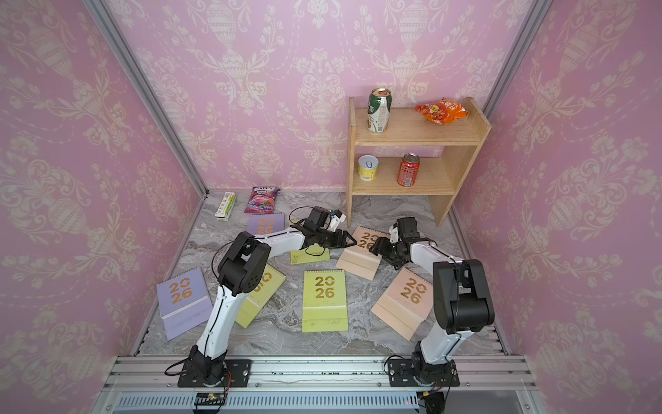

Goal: Stack the calendars
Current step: Pick up the calendar at the center of the board.

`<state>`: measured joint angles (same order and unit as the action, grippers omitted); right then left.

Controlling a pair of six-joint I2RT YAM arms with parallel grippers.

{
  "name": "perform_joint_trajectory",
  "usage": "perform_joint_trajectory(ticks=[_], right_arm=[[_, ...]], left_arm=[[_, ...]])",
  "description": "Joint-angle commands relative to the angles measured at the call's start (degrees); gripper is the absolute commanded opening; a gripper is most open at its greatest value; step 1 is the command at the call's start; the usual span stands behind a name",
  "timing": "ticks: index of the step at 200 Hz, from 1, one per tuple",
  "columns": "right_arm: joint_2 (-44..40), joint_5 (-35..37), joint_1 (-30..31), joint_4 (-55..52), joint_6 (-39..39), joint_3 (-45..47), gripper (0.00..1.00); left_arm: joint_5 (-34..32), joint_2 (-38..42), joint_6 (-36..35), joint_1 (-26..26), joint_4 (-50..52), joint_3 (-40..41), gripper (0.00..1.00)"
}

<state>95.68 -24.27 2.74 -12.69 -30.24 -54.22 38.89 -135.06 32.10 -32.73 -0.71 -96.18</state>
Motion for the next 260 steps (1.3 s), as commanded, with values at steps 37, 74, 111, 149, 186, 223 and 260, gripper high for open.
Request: perform_joint_trajectory(ticks=[37, 74, 111, 149, 186, 223, 260], right_arm=[[-4.5, -4.9, 1.4, 5.5, -1.8, 3.0, 0.58], [-6.5, -4.7, 1.4, 7.0, -2.4, 4.4, 0.53], [-6.5, -3.6, 1.4, 6.2, -2.3, 4.3, 0.52], [-4.9, -2.3, 1.4, 5.6, -1.9, 4.1, 0.51], [-3.8, -0.5, 1.4, 4.5, -1.1, 3.8, 0.51], [-3.1, 1.1, 1.5, 3.6, -0.3, 3.6, 0.51], [-3.3, 2.0, 1.4, 3.5, 0.3, 4.1, 0.52]], left_arm=[[8.1, 4.4, 5.6, -0.6, -9.7, 3.5, 0.63], [9.0, 4.5, 7.0, -0.5, -11.8, 3.9, 0.63], [10.4, 4.8, 9.3, -0.3, -15.5, 4.9, 0.62], [12.3, 5.7, 12.5, 0.2, -20.3, 6.5, 0.57], [13.0, 6.5, 12.4, 0.5, -20.1, 7.7, 0.54], [13.1, 6.8, 12.4, 0.8, -19.7, 8.7, 0.49], [12.5, 7.9, 11.2, 1.1, -17.8, 9.5, 0.36]])
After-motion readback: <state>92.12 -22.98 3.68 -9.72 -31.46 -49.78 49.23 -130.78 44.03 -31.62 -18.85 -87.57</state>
